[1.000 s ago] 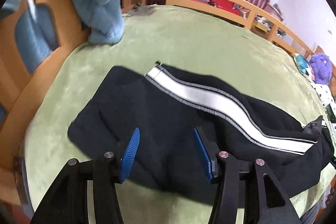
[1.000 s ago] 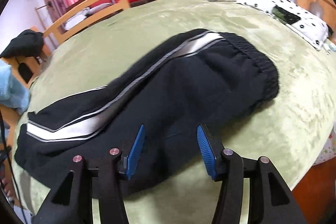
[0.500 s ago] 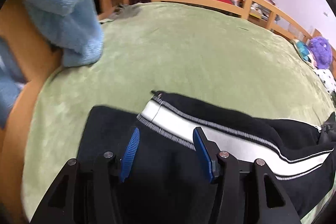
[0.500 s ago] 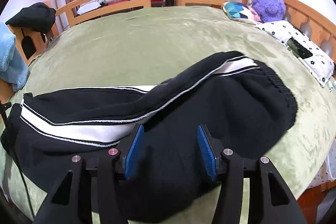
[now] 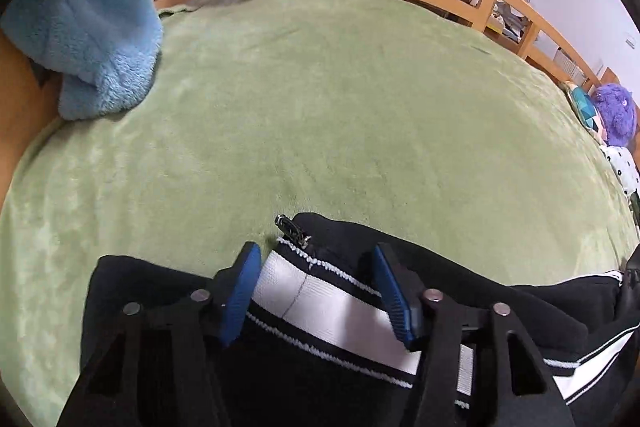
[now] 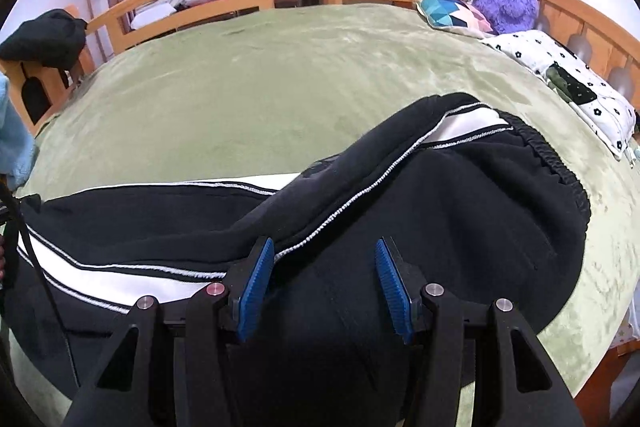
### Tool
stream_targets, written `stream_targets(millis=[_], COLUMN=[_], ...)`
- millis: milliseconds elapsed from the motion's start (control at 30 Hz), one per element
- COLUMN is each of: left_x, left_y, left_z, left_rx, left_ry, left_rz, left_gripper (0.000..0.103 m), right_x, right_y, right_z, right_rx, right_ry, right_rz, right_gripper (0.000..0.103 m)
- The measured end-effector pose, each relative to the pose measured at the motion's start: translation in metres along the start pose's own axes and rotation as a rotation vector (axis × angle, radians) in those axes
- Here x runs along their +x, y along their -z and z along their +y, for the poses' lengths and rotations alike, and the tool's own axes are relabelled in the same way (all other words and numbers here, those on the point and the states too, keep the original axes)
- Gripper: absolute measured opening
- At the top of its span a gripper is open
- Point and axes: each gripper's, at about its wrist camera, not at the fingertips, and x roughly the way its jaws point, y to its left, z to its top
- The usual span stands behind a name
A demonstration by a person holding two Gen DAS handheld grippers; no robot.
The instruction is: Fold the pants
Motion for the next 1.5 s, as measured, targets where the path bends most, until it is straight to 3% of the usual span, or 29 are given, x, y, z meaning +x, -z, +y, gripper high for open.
stream_targets(millis=[100,200,367,467,533,633,800,900,1033,1067,1100,1133,1333,1500], left_x=[0.006,-0.007,-0.074,-0.102,-0.119,-0.137,-0.147,-0.131,-0.114,-0.115,-0.119,-0.123,-0.153,-0.157], left_y=[0.002,0.003,0.004,0.007,0.012,0.018,0.025,0.028,0.027,0.027,0.029,0.031,0.069,0.11], left_z=[0.004,0.006,0.022,0.041,0.046,0.064,0.096,0.093,0.083,0.085,0.09,0.093,0.115,0.129], left_rx=[-0.013,-0.005,-0.036,-0.087,-0.068,-0.11,-0.203,-0.187,-0.16,-0.176,-0.198,-0.211,-0.263,-0.327], left_ry=[-0.001,0.024,-0.037,-0.03,-0.085,-0.109,-0.103,-0.142,-0.228,-0.228,-0.209,-0.189,-0.167,-0.031], left_rz=[0.002,-0.018,-0.133,-0.164,-0.181,-0.186,-0.18,-0.157,-0.127,-0.125,-0.134,-0.141,-0.152,-0.134], left_gripper=[0.03,0.023,0.022,0.022,0.022,0.022,0.022,0.023,0.036,0.048,0.068,0.075,0.076,0.075], right_x=[0.007,0.01,0.006,-0.001,-0.005,-0.009,-0.02,-0.025,-0.025,-0.024,-0.024,-0.025,-0.024,-0.025], right_y=[-0.002,-0.002,-0.001,0.0,0.0,0.0,-0.001,0.0,0.005,0.006,0.007,0.008,0.014,0.021], right_z=[0.0,0.001,-0.001,0.0,0.0,0.002,0.002,0.001,0.002,0.003,0.003,0.004,0.009,0.018], right_rx=[0.002,0.0,0.008,0.021,0.03,0.029,0.025,0.009,-0.006,-0.011,-0.015,-0.02,-0.037,-0.037], right_ry=[-0.006,-0.01,-0.016,-0.032,-0.049,-0.059,-0.069,-0.056,-0.048,-0.039,-0.036,-0.035,-0.056,-0.092], right_rz=[0.005,0.004,0.0,-0.019,-0.026,-0.038,-0.047,-0.056,-0.044,-0.035,-0.033,-0.031,-0.019,-0.012], right_gripper=[0.052,0.052,0.052,0.052,0.052,0.052,0.052,0.052,0.052,0.052,0.052,0.052,0.052,0.052])
